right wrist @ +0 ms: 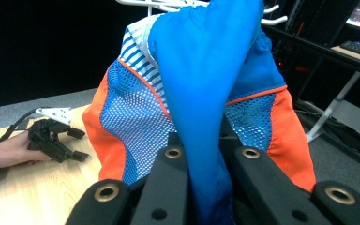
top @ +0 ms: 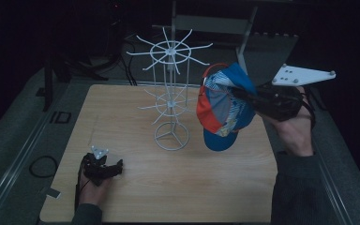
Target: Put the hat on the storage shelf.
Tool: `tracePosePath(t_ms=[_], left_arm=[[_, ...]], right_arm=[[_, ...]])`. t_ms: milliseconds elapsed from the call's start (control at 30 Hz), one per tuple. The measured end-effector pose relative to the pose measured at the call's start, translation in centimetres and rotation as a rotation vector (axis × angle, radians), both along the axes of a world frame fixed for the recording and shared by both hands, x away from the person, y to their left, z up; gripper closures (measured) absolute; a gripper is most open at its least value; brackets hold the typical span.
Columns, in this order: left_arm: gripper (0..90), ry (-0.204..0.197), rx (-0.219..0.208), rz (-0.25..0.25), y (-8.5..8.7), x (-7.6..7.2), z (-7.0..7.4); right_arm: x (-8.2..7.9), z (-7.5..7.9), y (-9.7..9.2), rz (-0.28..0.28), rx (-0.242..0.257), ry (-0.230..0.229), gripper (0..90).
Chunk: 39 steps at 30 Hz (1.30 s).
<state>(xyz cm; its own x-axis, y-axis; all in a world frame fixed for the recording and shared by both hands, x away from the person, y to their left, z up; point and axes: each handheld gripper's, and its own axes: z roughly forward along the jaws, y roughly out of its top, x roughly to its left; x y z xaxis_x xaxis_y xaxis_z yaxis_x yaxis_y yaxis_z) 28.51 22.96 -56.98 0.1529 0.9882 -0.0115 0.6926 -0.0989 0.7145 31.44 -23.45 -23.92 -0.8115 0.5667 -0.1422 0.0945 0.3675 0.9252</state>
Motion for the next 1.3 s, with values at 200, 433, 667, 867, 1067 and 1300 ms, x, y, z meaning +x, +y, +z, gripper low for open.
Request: tracePosePath(t_ms=[200,433,667,867,1067,1300], left_arm=[[14.7,0.001,0.000,0.000,0.0,0.0,0.0],[14.7,-0.001,0.001,0.000,0.0,0.0,0.0],[14.7,-0.002,0.001,-0.001,0.0,0.0,0.0],[14.7,-0.002,0.001,-0.001,0.0,0.0,0.0],[14.7,0.002,0.005,-0.006,0.0,0.0,0.0],[14.6,0.002,0.003,-0.006,0.0,0.0,0.0]], right_arm=[[-0.4,0.8,-0.1,0.005,0.013,-0.019,88.1],[-0.2,1.5,0.6,0.012,0.014,-0.028,88.2],[0.8,1.1,2.1,0.023,0.010,-0.015,88.2],[1.7,0.4,2.9,0.032,-0.001,0.008,87.1],[2.1,-0.8,3.0,0.004,-0.034,0.039,62.4],[2.2,-1.5,2.4,-0.038,-0.033,0.066,41.8]])
